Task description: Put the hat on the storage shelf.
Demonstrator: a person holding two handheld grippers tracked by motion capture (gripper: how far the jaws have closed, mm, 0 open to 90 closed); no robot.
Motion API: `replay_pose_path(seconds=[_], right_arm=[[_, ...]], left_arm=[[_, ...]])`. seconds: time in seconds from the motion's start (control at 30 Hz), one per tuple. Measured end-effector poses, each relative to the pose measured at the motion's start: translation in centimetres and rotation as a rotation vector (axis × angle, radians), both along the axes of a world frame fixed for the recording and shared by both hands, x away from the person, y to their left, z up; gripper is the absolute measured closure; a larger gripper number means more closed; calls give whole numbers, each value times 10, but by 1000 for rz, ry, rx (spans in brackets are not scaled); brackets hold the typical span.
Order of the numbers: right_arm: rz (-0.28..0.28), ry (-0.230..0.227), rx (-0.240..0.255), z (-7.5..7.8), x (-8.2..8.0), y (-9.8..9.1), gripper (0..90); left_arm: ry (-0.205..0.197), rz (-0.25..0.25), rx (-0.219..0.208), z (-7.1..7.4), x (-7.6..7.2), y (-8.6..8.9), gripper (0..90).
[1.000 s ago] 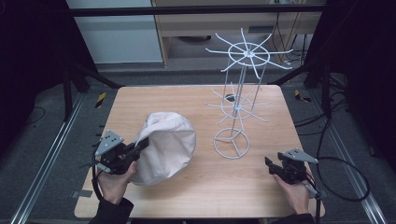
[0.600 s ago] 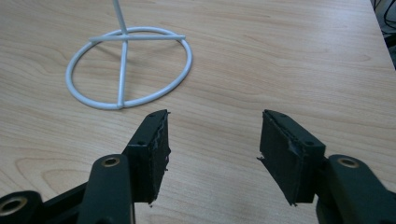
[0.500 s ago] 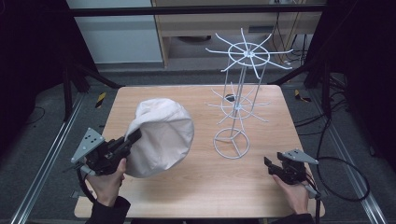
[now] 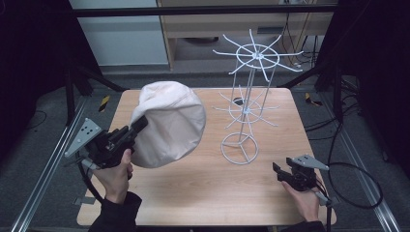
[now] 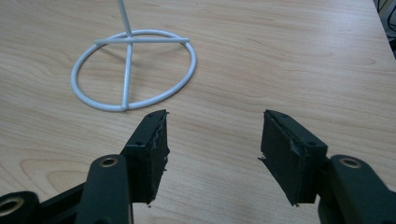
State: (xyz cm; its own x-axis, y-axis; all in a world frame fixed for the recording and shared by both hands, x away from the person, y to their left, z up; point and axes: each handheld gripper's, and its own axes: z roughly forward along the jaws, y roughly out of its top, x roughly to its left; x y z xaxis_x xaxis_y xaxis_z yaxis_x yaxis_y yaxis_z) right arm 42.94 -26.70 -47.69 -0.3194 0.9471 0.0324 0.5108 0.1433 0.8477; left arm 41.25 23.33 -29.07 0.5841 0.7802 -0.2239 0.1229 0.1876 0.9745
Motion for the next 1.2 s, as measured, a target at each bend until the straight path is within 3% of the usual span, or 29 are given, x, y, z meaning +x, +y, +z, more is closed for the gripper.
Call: replay_pose_path(seconds=[0.1, 0.2, 0.47, 0.8, 1.2], right_arm=[[-3, 2, 6, 0, -1, 0, 412], [-1, -12, 4, 1, -2, 0, 411], [4, -12, -2, 1, -1, 1, 410], [1, -6, 6, 1, -1, 2, 412], [3, -8, 2, 0, 0, 1, 412]], left_arm=[[-19, -12, -29, 4, 2, -6, 883], [-44, -21, -29, 9, 2, -14, 883], [-106, -30, -80, 22, -4, -18, 883], [-147, -56, -147, 39, -3, -26, 883], [-199, -78, -182, 58, -2, -45, 883]])
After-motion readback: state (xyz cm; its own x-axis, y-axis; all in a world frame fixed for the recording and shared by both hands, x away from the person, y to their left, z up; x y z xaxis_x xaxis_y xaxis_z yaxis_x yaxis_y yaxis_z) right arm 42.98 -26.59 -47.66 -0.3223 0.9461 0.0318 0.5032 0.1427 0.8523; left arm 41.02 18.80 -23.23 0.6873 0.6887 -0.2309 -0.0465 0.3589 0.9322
